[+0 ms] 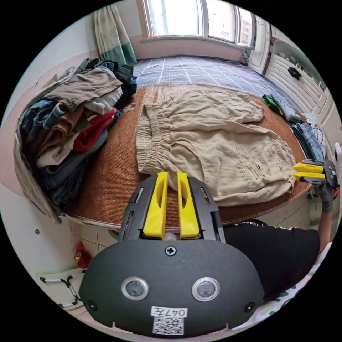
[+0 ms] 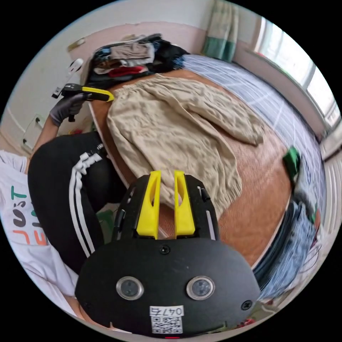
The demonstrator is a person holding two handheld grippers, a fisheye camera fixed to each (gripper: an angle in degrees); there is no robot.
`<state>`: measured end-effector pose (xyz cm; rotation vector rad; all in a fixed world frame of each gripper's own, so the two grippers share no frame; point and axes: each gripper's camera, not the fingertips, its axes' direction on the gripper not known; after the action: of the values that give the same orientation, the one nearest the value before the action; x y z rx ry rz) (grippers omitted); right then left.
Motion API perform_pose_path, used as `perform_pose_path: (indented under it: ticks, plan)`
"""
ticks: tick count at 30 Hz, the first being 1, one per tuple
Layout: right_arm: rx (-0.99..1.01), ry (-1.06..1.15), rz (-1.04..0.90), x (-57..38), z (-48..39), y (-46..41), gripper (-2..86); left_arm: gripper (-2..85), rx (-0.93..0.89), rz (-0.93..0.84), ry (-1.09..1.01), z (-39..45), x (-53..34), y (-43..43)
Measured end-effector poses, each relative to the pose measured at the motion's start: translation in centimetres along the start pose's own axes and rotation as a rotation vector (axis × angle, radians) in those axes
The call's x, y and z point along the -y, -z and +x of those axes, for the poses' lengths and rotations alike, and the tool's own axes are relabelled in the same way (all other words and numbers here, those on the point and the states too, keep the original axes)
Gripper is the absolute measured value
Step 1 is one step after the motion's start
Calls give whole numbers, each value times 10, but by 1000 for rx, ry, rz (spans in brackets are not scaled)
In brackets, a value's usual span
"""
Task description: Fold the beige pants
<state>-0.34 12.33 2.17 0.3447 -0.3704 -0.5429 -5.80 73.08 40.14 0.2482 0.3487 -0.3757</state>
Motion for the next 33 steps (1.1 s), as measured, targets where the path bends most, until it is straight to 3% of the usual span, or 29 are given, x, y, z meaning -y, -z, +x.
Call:
perform_pose_path:
  ticks: [3,5,9,14,16,20,25,29,33]
  plan:
    - [-4,-65,-41,-33,18,-12,12,39,50,-26,-21,20,8,-25]
    - [2,-119,-148,-48,26,-34,5,27,82,-13,-26,29,6,-15]
    - [33,-92,-180,-56,22,-25,4,12,87,-16,-17,30,13,9]
    - [-39,-71,22,-25,40,9,1,-1,53,110,-32,55,66,64]
    - [-53,-62,41,-6,47,2,3,-2,51,57,-83,80,94,45]
    - [-104,-82,-173,11,56,-45,8,-4,188,-56,-179,117,99,-1]
    - [-3,-4,-228,7,43,-31,9,-7,65,10,-150,94,84,45]
    - [-86,116,26,72,34,0,5,-7,-73,117,-272,162,119,82]
    - [-169,211,109,143,23,-26,9,-7,-12,41,-331,216,142,39]
